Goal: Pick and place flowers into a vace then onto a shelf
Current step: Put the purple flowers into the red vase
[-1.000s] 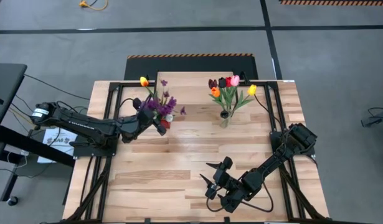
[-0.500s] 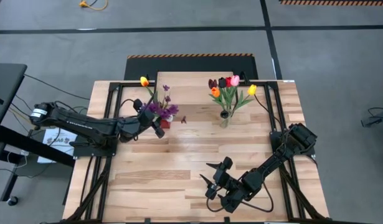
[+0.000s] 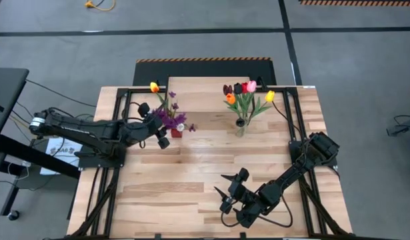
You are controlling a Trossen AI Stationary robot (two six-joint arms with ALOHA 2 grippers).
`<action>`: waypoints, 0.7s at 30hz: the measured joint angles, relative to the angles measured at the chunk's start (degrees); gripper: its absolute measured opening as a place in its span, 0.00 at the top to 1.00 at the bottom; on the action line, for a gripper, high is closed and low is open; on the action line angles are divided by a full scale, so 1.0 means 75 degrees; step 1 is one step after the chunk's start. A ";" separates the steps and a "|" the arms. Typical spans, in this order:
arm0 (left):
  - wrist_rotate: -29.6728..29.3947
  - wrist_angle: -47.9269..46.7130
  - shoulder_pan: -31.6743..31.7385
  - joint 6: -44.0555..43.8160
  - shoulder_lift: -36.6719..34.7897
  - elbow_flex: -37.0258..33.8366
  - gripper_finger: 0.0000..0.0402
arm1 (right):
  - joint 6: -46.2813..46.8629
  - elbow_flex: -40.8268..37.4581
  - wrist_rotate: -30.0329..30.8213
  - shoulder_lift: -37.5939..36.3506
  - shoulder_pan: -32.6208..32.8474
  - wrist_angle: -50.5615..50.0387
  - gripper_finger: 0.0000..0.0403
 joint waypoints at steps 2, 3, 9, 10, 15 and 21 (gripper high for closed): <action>0.0131 -0.0429 0.0027 -0.0073 0.0000 0.0189 0.65 | -0.0003 0.0000 0.0000 0.0000 0.0000 0.0006 0.36; 0.0244 -0.0626 0.0038 -0.0136 0.0000 0.0270 0.65 | -0.0003 0.0000 -0.0002 0.0000 0.0000 0.0003 0.36; 0.0980 -0.1664 0.0200 -0.0302 0.0000 0.0616 0.65 | -0.0003 0.0000 -0.0003 0.0000 0.0000 0.0003 0.36; 0.1080 -0.1838 0.0246 -0.0343 0.0000 0.0673 0.65 | -0.0003 0.0000 -0.0003 0.0000 0.0000 0.0002 0.36; 0.1766 -0.2503 0.0522 -0.0461 0.0000 0.0950 0.65 | -0.0006 0.0000 -0.0003 0.0000 0.0000 0.0001 0.36; 0.2700 -0.3006 0.0781 -0.0432 0.0000 0.1223 0.65 | 0.0000 0.0000 -0.0003 0.0000 0.0000 0.0000 0.36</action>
